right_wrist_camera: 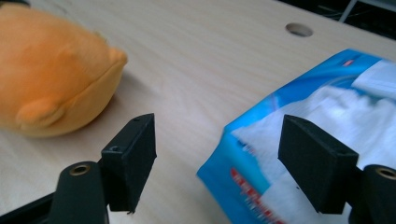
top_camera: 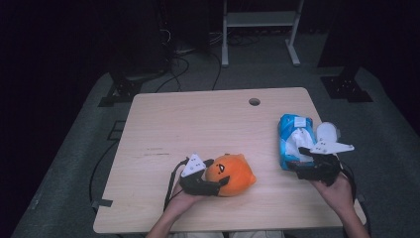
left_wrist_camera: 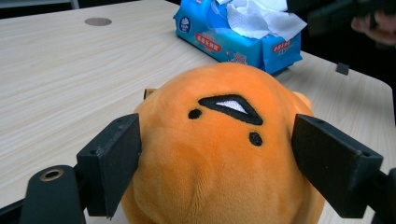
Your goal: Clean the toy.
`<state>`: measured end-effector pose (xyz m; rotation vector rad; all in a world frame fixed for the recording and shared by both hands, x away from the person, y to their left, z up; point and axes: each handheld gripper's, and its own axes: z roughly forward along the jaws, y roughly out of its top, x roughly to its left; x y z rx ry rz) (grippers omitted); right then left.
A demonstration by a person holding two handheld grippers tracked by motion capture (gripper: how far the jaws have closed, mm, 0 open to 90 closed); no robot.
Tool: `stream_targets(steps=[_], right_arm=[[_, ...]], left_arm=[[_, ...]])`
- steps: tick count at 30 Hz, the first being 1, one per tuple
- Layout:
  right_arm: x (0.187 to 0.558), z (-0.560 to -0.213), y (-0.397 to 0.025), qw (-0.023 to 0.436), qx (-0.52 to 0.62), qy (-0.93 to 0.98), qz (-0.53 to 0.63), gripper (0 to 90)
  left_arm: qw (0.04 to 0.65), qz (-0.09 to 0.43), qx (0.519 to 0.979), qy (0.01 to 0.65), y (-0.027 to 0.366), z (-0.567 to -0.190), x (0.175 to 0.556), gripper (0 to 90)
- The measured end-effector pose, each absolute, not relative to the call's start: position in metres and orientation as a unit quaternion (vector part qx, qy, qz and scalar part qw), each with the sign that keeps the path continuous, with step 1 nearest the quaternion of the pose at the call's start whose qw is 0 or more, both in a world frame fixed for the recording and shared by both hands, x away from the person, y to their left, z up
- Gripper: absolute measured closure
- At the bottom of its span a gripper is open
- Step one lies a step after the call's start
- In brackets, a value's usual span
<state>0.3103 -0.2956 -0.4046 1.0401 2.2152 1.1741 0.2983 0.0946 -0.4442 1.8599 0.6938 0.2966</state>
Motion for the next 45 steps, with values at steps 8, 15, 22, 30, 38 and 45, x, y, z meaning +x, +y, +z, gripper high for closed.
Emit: stream_targets(steps=[8,15,22,30,38,45], right_arm=[[0.334,-0.390,-0.310,0.235,0.394,0.782,0.421,26.5],[0.350,-0.397,-0.315,0.244,0.411,0.781,0.402,26.7],[0.370,-0.423,-0.322,0.246,0.456,0.774,0.364,35.4],[0.377,-0.424,-0.329,0.242,0.493,0.756,0.355,78.2],[0.370,-0.412,-0.336,0.216,0.496,0.740,0.399,87.6],[0.347,-0.385,-0.332,0.181,0.452,0.736,0.471,87.9]], left_arm=[[0.539,0.120,0.780,0.294,0.095,-0.446,0.300,16.8],[0.542,0.114,0.778,0.298,0.096,-0.447,0.300,16.6],[0.542,0.113,0.778,0.297,0.095,-0.449,0.299,16.5],[0.542,0.111,0.779,0.295,0.097,-0.450,0.299,16.5],[0.541,0.114,0.779,0.294,0.096,-0.450,0.298,16.5],[0.541,0.113,0.780,0.293,0.098,-0.451,0.298,16.5]])
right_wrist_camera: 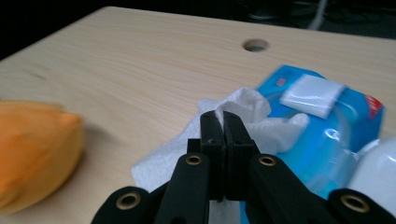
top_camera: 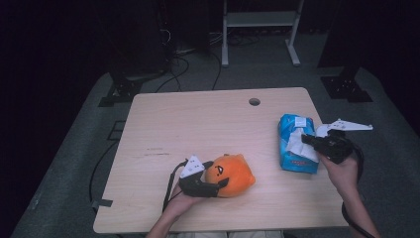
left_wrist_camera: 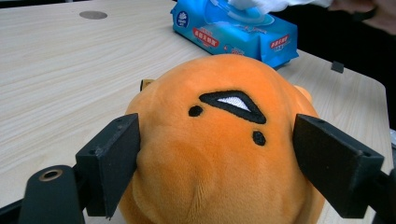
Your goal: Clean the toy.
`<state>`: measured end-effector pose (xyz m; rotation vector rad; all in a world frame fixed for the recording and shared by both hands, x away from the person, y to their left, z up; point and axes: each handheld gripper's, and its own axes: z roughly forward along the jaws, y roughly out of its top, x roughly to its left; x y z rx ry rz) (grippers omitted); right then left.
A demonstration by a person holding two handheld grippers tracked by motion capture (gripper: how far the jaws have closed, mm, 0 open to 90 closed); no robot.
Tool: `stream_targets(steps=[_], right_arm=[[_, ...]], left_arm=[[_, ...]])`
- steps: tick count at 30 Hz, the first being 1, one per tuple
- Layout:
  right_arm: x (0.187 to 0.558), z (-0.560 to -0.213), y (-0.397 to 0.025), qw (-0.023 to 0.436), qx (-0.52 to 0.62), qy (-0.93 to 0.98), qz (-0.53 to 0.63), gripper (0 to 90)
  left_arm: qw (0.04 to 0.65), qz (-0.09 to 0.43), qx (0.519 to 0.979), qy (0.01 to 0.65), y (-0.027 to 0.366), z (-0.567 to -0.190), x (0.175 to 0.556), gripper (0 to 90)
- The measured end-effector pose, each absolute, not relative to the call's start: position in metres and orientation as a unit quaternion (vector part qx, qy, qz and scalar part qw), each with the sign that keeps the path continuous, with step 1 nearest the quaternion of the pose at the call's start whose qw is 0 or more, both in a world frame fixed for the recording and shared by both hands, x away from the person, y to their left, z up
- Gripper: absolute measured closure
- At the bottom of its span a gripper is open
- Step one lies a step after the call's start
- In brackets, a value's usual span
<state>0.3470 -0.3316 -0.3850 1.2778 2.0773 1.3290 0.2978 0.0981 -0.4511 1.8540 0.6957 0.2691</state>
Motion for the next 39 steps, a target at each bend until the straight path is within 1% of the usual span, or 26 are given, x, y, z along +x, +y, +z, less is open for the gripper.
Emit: stream_targets(steps=[4,9,13,20,23,25,27,29,30,31,33,35,37,39], right_arm=[[0.325,-0.373,-0.313,0.147,0.406,0.748,0.504,88.0],[0.293,-0.360,-0.272,0.122,0.333,0.779,0.518,87.9],[0.269,-0.357,-0.242,0.091,0.285,0.801,0.519,87.9],[0.234,-0.353,-0.218,0.036,0.242,0.819,0.520,87.9],[0.232,-0.355,-0.210,0.024,0.234,0.826,0.513,87.7],[0.243,-0.364,-0.204,0.011,0.239,0.833,0.499,87.7],[0.258,-0.374,-0.198,0.009,0.253,0.837,0.485,87.7],[0.273,-0.385,-0.190,0.036,0.265,0.842,0.467,87.6],[0.273,-0.385,-0.190,0.036,0.265,0.842,0.467,87.6],[0.284,-0.395,-0.183,0.032,0.275,0.835,0.475,87.4],[0.287,-0.401,-0.173,0.059,0.266,0.841,0.467,86.9],[0.285,-0.404,-0.165,0.074,0.252,0.844,0.467,83.8],[0.280,-0.407,-0.157,0.110,0.225,0.854,0.456,77.2],[0.277,-0.412,-0.153,0.127,0.206,0.860,0.448,70.7]], left_arm=[[0.543,0.115,0.779,0.293,0.098,-0.452,0.298,16.5],[0.540,0.119,0.781,0.290,0.098,-0.452,0.297,16.5],[0.537,0.122,0.783,0.288,0.097,-0.452,0.296,16.5],[0.538,0.121,0.784,0.287,0.098,-0.452,0.296,16.5],[0.539,0.122,0.783,0.286,0.098,-0.453,0.296,16.5],[0.539,0.122,0.782,0.287,0.097,-0.452,0.295,16.5],[0.538,0.125,0.784,0.283,0.097,-0.452,0.295,16.5],[0.539,0.123,0.784,0.284,0.097,-0.452,0.295,16.5],[0.538,0.123,0.784,0.284,0.097,-0.453,0.295,16.5],[0.539,0.123,0.784,0.282,0.097,-0.453,0.295,16.5],[0.538,0.123,0.785,0.282,0.097,-0.453,0.295,16.5],[0.536,0.123,0.787,0.279,0.097,-0.453,0.296,16.6],[0.535,0.122,0.788,0.279,0.097,-0.453,0.295,16.6],[0.529,0.124,0.793,0.274,0.096,-0.452,0.295,16.7]])
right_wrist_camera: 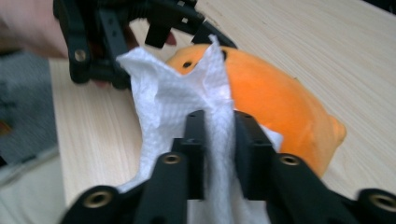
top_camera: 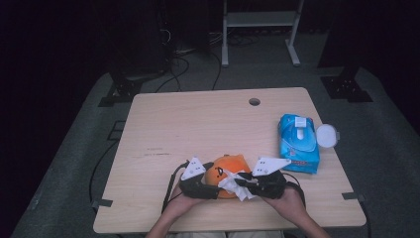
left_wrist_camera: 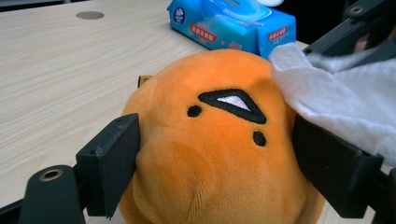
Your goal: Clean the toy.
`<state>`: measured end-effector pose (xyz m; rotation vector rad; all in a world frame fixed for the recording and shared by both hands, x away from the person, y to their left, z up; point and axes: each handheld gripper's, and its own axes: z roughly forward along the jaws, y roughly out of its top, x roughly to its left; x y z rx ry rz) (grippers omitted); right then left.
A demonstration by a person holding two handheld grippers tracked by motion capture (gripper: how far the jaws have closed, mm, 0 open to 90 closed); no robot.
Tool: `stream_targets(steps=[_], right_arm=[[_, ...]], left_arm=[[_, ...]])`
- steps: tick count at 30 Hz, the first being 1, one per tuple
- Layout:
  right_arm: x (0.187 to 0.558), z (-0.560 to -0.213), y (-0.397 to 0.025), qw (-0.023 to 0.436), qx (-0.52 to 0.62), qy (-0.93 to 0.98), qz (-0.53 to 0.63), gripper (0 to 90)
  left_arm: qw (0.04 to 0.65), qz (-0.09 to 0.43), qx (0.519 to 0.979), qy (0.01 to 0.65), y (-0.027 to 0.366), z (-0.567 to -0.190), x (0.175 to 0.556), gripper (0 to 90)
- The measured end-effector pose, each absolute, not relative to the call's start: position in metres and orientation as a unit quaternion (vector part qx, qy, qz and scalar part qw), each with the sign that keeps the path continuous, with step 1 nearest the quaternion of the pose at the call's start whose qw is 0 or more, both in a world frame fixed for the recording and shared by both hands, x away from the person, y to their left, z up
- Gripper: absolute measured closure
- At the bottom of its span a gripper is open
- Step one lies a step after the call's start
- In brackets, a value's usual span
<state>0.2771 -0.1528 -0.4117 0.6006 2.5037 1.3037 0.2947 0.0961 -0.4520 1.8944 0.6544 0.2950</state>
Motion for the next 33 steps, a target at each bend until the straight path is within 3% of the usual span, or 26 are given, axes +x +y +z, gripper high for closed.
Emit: stream_targets(steps=[3,6,13,15,19,21,26,31,33], right_arm=[[0.271,-0.420,-0.147,0.151,0.184,0.869,0.434,62.6],[0.267,-0.424,-0.145,0.181,0.166,0.870,0.428,62.6],[0.267,-0.430,-0.145,0.188,0.184,0.860,0.438,62.9],[0.265,-0.432,-0.141,0.189,0.185,0.860,0.437,64.7],[0.263,-0.432,-0.139,0.191,0.190,0.867,0.420,79.7],[0.267,-0.429,-0.143,0.179,0.203,0.862,0.429,82.3],[0.272,-0.421,-0.160,0.207,0.232,0.848,0.429,83.3],[0.281,-0.426,-0.177,0.185,0.270,0.841,0.431,83.5],[0.277,-0.424,-0.172,0.168,0.267,0.838,0.446,83.4]], left_arm=[[0.521,0.122,0.801,0.269,0.095,-0.450,0.294,16.6],[0.506,0.101,0.820,0.247,0.102,-0.439,0.296,16.8],[0.514,0.067,0.817,0.254,0.124,-0.435,0.299,23.6],[0.502,0.064,0.827,0.247,0.117,-0.442,0.299,24.4],[0.493,0.082,0.833,0.237,0.112,-0.445,0.297,24.7],[0.495,0.087,0.830,0.240,0.113,-0.447,0.297,26.0],[0.496,0.088,0.829,0.243,0.114,-0.449,0.298,26.4],[0.496,0.088,0.830,0.241,0.113,-0.447,0.297,26.1],[0.513,0.094,0.820,0.235,0.112,-0.440,0.295,21.3]])
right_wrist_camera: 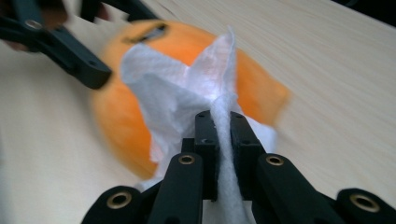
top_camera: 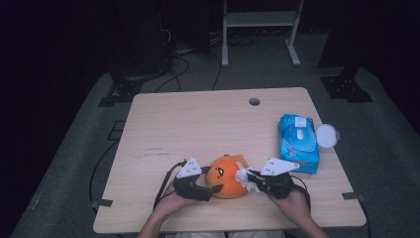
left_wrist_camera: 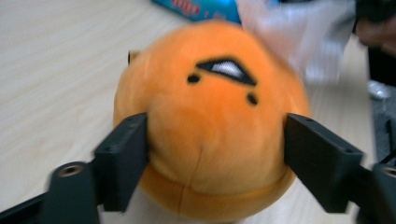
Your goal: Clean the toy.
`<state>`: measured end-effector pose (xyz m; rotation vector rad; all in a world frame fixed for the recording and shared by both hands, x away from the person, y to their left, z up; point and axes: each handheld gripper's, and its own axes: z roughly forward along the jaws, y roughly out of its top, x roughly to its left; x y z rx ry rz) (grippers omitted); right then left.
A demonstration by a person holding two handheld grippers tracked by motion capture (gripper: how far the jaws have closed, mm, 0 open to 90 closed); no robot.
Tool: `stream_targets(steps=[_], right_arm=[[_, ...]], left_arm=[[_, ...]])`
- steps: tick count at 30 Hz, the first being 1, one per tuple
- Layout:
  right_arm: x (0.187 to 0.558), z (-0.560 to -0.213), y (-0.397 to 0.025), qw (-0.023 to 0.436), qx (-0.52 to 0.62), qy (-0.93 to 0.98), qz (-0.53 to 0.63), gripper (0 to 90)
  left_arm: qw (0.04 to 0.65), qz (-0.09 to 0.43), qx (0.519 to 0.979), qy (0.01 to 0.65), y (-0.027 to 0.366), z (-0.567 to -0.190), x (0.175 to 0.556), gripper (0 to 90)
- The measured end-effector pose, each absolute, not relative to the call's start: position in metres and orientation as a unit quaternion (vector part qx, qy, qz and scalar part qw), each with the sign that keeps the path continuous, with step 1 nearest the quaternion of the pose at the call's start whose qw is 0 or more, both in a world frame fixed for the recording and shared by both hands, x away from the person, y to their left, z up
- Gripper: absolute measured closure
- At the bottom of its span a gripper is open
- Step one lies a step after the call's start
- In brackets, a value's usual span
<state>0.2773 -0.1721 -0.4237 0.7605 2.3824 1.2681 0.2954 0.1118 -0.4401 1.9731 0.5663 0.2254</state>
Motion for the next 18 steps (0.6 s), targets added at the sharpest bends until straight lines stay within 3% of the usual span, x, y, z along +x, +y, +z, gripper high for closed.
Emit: stream_targets(steps=[2,7,12,14,18], right_arm=[[0.274,-0.423,-0.166,0.141,0.262,0.836,0.461,83.4],[0.280,-0.421,-0.173,0.147,0.269,0.835,0.458,83.4],[0.290,-0.436,-0.197,0.149,0.311,0.834,0.430,83.5],[0.285,-0.437,-0.196,0.128,0.306,0.833,0.443,83.5],[0.275,-0.428,-0.183,0.133,0.272,0.833,0.463,83.4]], left_arm=[[0.509,0.105,0.819,0.245,0.109,-0.440,0.296,20.1],[0.509,0.096,0.816,0.258,0.118,-0.447,0.302,26.6],[0.508,0.092,0.815,0.261,0.122,-0.450,0.302,26.4],[0.504,0.092,0.817,0.264,0.123,-0.451,0.303,26.0],[0.503,0.085,0.814,0.278,0.129,-0.454,0.306,25.2]])
